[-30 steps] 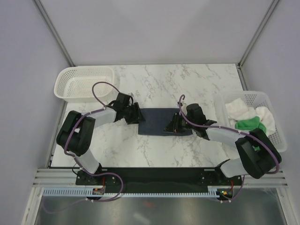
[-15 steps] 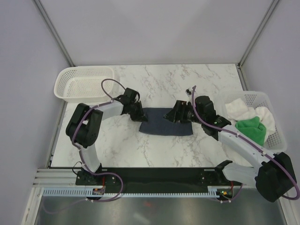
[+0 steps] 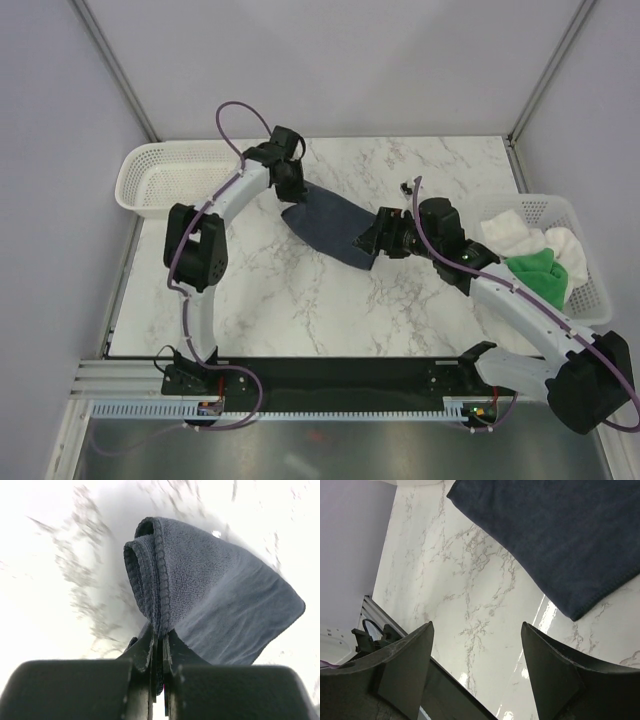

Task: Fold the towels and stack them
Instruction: Neatly place the folded towel into the bin

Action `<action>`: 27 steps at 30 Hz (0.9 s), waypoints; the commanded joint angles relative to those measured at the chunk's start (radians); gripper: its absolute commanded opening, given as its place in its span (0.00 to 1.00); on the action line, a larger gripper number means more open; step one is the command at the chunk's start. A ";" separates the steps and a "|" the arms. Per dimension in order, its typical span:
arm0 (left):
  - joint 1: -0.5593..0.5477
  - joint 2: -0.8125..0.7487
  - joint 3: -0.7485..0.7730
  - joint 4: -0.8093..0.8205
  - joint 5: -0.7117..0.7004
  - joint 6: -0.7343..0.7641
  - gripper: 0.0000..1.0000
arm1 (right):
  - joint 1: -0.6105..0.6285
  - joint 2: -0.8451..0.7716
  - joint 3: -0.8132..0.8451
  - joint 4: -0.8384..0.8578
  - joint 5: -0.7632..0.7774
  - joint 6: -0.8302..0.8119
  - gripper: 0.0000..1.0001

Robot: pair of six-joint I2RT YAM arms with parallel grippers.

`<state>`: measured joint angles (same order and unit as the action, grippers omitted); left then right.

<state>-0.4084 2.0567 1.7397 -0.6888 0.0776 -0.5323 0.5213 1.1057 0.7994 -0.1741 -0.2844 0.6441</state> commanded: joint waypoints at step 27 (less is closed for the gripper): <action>0.382 0.155 0.596 -0.319 -0.521 0.294 0.02 | -0.096 0.080 0.032 0.016 0.022 -0.156 0.80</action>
<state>-0.0681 2.2154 2.2734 -1.0565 -0.3725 -0.3115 0.4385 1.1793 0.8417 -0.1978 -0.2672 0.5110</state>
